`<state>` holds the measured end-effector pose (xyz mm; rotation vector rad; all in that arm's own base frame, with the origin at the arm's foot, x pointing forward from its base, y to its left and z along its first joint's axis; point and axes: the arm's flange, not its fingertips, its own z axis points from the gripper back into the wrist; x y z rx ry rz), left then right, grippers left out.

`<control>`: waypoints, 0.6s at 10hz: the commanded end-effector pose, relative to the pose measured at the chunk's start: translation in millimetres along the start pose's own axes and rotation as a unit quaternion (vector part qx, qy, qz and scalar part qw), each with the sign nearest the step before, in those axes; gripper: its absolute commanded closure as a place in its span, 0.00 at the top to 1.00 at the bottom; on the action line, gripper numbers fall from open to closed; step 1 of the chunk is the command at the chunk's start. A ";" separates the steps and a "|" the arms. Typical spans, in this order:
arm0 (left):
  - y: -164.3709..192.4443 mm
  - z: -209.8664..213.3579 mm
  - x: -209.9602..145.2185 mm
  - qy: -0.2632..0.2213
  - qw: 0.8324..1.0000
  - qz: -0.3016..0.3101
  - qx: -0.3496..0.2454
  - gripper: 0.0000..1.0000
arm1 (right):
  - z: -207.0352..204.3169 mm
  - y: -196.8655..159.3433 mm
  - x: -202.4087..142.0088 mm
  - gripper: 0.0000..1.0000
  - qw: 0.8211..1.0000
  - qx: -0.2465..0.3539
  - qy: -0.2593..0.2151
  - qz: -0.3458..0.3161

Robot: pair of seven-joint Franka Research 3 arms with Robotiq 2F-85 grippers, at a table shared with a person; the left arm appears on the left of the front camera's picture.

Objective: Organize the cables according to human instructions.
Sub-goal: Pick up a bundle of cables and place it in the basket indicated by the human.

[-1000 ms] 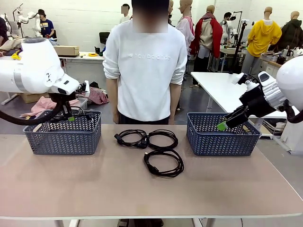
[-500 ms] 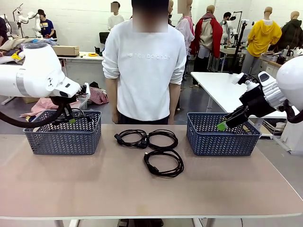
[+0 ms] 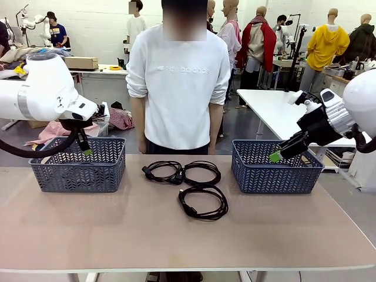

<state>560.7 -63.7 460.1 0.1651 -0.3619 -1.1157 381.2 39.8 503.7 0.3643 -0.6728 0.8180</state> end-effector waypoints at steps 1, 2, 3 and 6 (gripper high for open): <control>-1.0 6.6 1.1 0.012 1.000 0.008 -0.001 0.68 | -1.6 -2.5 -1.3 1.00 1.000 0.007 -0.011 0.010; -1.1 8.8 2.0 0.012 1.000 0.009 -0.007 0.93 | -1.6 -2.5 -1.3 1.00 1.000 0.007 -0.011 0.010; -0.7 9.6 2.7 0.014 1.000 0.010 -0.010 0.76 | -1.6 -2.5 -1.3 1.00 1.000 0.007 -0.011 0.010; 1.3 11.1 3.1 0.019 1.000 0.015 -0.017 1.00 | -1.6 -2.5 -1.3 1.00 1.000 0.007 -0.011 0.010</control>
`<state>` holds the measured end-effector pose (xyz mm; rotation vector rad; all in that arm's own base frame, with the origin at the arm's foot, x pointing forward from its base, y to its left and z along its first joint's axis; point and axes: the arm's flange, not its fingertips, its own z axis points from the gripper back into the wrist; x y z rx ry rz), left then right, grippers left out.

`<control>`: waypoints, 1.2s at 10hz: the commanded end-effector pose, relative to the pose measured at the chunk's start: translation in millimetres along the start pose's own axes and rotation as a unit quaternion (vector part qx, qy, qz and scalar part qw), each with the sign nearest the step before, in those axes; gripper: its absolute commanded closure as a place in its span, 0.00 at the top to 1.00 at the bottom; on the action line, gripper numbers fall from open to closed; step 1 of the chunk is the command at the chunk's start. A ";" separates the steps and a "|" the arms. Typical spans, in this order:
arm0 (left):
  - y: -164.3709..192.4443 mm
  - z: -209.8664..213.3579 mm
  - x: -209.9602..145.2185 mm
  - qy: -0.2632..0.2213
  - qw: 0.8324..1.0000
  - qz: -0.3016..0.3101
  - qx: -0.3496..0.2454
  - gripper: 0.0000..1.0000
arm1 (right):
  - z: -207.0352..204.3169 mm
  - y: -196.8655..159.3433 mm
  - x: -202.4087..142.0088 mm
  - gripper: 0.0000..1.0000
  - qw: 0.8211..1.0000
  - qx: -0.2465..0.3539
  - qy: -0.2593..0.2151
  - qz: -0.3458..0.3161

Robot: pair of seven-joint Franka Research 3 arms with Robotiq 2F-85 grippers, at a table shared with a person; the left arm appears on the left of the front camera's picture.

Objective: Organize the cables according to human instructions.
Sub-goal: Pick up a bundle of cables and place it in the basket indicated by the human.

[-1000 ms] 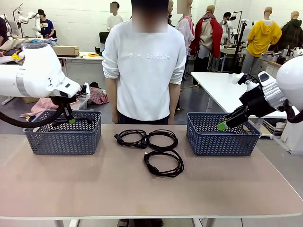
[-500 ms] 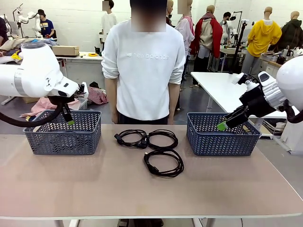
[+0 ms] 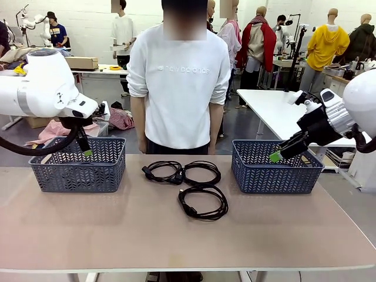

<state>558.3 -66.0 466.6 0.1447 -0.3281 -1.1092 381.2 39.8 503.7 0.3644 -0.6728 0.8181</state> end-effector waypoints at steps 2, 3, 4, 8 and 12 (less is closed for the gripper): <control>2.5 4.5 -2.4 0.007 1.000 0.017 -0.010 1.00 | -1.5 -2.5 -1.3 1.00 1.000 0.007 -0.011 0.010; 2.8 3.5 -3.0 -0.003 0.999 0.029 -0.022 1.00 | -1.5 -2.5 -1.3 1.00 1.000 0.007 -0.011 0.010; 0.1 0.3 -0.9 0.003 1.000 0.004 -0.006 1.00 | -1.5 -2.5 -1.3 1.00 1.000 0.007 -0.011 0.010; 0.1 0.3 -0.9 0.003 1.000 0.004 -0.006 1.00 | -1.5 -2.5 -1.3 1.00 1.000 0.007 -0.011 0.010; -39.4 33.2 22.0 -0.080 0.996 0.020 -0.037 1.00 | -1.5 -2.5 -1.3 1.00 1.000 0.007 -0.011 0.010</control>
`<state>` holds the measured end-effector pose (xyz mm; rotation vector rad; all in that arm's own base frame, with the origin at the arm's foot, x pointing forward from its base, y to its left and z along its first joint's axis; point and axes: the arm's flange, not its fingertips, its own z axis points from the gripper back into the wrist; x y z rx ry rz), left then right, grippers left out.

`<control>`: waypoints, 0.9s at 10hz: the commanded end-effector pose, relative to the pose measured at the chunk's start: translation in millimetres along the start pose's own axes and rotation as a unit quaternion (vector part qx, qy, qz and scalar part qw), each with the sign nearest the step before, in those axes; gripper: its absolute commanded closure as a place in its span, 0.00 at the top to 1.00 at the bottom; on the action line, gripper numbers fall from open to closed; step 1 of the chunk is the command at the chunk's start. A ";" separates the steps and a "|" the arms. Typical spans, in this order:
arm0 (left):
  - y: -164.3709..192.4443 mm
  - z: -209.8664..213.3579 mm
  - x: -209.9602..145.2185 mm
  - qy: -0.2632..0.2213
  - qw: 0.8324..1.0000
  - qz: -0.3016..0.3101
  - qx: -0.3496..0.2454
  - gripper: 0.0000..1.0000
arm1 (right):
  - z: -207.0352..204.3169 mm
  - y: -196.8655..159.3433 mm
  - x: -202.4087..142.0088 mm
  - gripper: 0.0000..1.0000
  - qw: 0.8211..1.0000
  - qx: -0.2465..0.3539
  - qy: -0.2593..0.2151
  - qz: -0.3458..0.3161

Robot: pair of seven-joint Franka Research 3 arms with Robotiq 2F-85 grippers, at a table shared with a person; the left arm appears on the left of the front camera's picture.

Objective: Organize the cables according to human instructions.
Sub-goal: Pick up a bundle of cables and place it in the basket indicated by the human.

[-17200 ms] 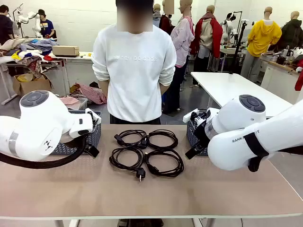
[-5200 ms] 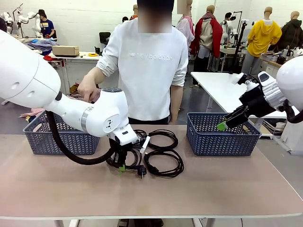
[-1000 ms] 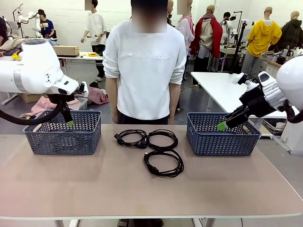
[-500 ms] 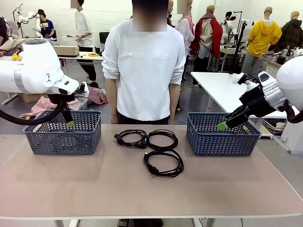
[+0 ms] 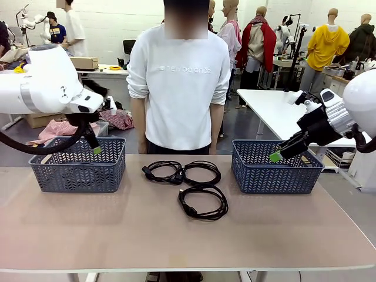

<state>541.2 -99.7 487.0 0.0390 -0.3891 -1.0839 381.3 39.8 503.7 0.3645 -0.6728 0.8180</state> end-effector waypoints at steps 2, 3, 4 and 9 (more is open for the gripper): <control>-41.8 20.4 2.7 -0.058 0.997 -0.013 -0.052 1.00 | -1.5 -2.4 -1.3 1.00 1.000 0.007 -0.011 0.010; -57.6 27.1 3.4 -0.067 0.994 -0.021 -0.082 1.00 | -1.5 -2.4 -1.3 1.00 1.000 0.007 -0.011 0.010; -71.7 33.0 4.1 -0.081 0.991 -0.028 -0.107 1.00 | -1.5 -2.4 -1.3 1.00 1.000 0.007 -0.011 0.010; -139.9 32.5 -2.6 -0.114 0.983 -0.037 -0.137 1.00 | -1.5 -2.4 -1.3 1.00 1.000 0.007 -0.011 0.010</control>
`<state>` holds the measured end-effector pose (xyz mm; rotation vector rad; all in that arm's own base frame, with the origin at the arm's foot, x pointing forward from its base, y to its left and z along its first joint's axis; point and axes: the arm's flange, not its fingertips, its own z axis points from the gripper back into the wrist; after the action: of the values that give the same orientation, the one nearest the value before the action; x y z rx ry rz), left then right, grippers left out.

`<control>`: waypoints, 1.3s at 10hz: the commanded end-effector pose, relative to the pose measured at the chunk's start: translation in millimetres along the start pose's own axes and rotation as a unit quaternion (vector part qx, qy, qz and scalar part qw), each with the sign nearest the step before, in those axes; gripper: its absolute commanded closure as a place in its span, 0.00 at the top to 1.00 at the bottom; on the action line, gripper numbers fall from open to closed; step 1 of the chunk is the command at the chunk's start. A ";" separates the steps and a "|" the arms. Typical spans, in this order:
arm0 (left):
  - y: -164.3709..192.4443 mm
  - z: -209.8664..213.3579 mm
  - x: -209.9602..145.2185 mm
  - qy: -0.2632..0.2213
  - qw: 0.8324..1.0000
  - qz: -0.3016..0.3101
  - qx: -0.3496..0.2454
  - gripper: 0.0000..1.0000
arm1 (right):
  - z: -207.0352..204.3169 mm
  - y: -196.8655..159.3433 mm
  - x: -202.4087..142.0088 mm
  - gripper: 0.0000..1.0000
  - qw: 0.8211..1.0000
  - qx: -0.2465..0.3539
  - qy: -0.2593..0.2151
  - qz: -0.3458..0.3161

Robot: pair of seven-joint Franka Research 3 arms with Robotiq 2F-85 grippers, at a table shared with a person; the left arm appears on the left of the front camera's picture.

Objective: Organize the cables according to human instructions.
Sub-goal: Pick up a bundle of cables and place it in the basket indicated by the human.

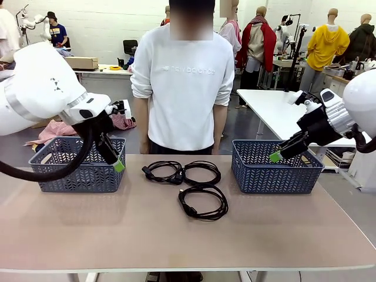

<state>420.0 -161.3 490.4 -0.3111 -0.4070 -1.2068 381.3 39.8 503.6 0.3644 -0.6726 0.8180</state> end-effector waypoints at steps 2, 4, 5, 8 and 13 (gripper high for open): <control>0.0 0.0 0.0 0.000 1.000 0.000 0.000 1.00 | -1.4 -2.4 -1.2 1.00 1.000 0.007 -0.011 0.010; 0.0 0.0 0.0 0.000 1.000 0.000 0.000 1.00 | -1.4 -2.4 -1.2 1.00 1.000 0.007 -0.011 0.010; 0.0 0.0 0.0 0.000 1.000 0.000 0.000 1.00 | -1.4 -2.4 -1.2 1.00 1.000 0.007 -0.011 0.010; 0.0 0.0 0.0 0.000 1.000 0.000 0.000 1.00 | -1.4 -2.4 -1.2 1.00 1.000 0.007 -0.011 0.010; 0.0 0.0 0.0 0.000 1.000 0.000 0.000 1.00 | -1.4 -2.4 -1.2 1.00 1.000 0.007 -0.011 0.010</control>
<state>418.2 -163.0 486.8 -0.3064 -0.4120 -1.2076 381.3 39.8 503.6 0.3645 -0.6727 0.8182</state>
